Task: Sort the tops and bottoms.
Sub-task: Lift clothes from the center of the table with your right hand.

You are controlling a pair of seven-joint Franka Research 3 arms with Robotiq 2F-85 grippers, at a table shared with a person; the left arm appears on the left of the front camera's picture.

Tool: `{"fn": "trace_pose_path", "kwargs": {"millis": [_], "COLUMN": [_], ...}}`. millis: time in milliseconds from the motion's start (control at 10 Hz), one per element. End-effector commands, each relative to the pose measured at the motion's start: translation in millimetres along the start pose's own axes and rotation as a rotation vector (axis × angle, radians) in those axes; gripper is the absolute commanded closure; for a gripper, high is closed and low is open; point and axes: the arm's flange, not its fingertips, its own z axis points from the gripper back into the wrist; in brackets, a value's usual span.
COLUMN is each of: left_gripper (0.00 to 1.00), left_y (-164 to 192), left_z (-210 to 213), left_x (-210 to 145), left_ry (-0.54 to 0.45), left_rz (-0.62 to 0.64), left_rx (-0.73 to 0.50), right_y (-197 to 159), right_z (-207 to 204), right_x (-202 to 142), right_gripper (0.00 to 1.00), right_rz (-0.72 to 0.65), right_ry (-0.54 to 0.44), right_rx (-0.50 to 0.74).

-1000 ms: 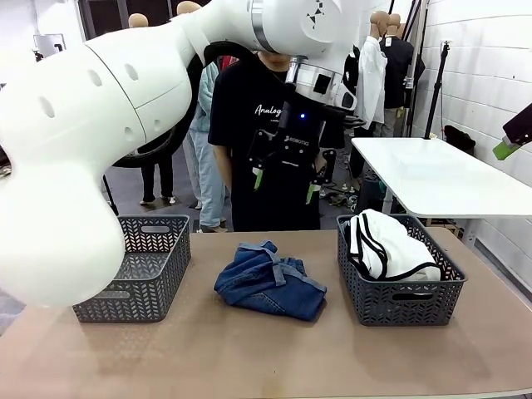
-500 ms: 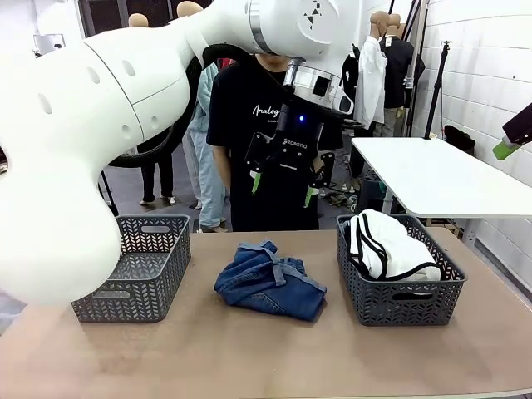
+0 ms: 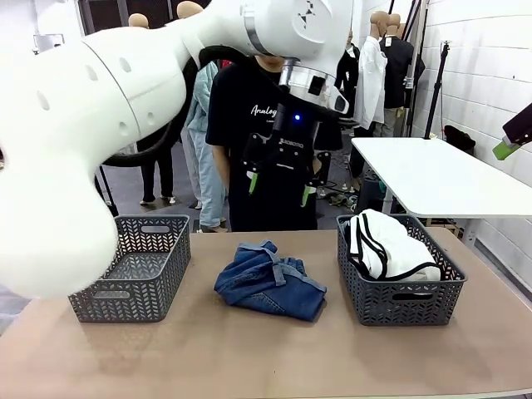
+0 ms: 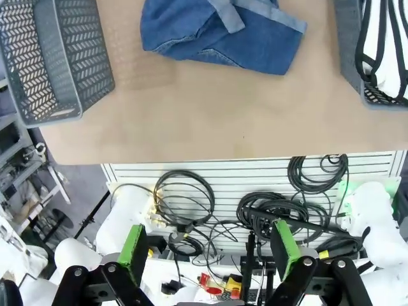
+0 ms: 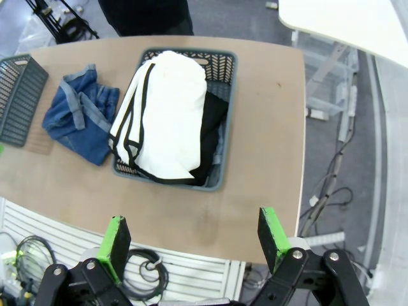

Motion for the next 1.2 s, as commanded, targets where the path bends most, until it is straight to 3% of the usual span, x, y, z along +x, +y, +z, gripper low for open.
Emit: {"fn": "trace_pose_path", "kwargs": {"millis": [0,100,600,900,1100], "left_gripper": [0.0,0.0,0.0,0.0,0.0], "left_y": [75,86,142,205,205], "left_z": [-69,-80,-132,-109,-78], "left_x": [-67,-79,-98,-111,-101], "left_ry": [0.056,0.07,-0.13,-0.262,-0.365], "left_rz": [0.119,0.135,0.113,0.244,0.268], "left_rx": [-0.046,-0.066,-0.108,-0.139,-0.155], "right_y": [0,0,0,0,0], "right_z": [-2,-2,-2,-2,-2], "right_x": [0,0,0,0,0], "right_gripper": [0.0,0.0,0.0,0.0,0.0], "right_rz": [-0.002,-0.002,-0.002,-0.002,-0.002], "right_ry": [-0.003,-0.003,-0.003,-0.003,-0.003], "right_rx": [-0.005,-0.005,-0.005,-0.005,-0.005]}}
